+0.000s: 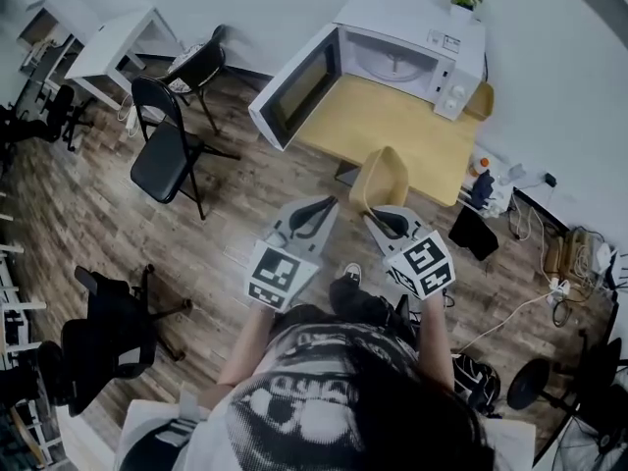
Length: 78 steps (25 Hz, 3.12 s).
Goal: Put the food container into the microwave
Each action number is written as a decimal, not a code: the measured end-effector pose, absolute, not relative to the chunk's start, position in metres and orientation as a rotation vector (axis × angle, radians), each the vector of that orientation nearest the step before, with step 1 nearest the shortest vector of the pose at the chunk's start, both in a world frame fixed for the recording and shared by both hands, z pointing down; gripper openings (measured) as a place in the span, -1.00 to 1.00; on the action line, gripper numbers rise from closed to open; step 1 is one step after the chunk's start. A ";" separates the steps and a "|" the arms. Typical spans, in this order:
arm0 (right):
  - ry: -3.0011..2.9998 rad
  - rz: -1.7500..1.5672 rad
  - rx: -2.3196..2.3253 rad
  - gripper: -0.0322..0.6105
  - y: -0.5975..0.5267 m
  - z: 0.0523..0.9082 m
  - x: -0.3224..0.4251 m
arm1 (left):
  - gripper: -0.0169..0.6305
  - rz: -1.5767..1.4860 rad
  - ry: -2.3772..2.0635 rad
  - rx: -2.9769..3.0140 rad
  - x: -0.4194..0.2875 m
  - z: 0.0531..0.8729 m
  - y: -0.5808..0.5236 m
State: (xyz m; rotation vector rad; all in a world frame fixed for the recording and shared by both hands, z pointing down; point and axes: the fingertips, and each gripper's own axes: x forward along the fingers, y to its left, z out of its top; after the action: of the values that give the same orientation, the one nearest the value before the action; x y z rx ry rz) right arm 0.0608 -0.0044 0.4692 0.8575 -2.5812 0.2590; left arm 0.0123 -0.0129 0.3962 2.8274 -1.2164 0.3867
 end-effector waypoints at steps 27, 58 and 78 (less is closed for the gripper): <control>-2.582 0.332 0.969 -0.82 -0.053 0.485 0.115 | -0.91 0.470 -1.064 2.866 0.080 0.413 -0.061; -2.269 0.374 1.138 -0.82 -0.309 0.537 0.060 | -0.91 0.466 -0.656 2.963 0.003 0.429 -0.291; -1.924 0.152 0.835 -0.82 -0.450 0.604 0.122 | -0.91 0.411 -0.348 2.982 0.031 0.434 -0.305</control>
State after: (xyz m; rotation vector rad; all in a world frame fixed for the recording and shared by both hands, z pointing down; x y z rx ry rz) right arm 0.1217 -0.4499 0.6038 0.8352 -1.9244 0.1524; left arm 0.0307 -0.3053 0.4343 2.9823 -0.3481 0.4113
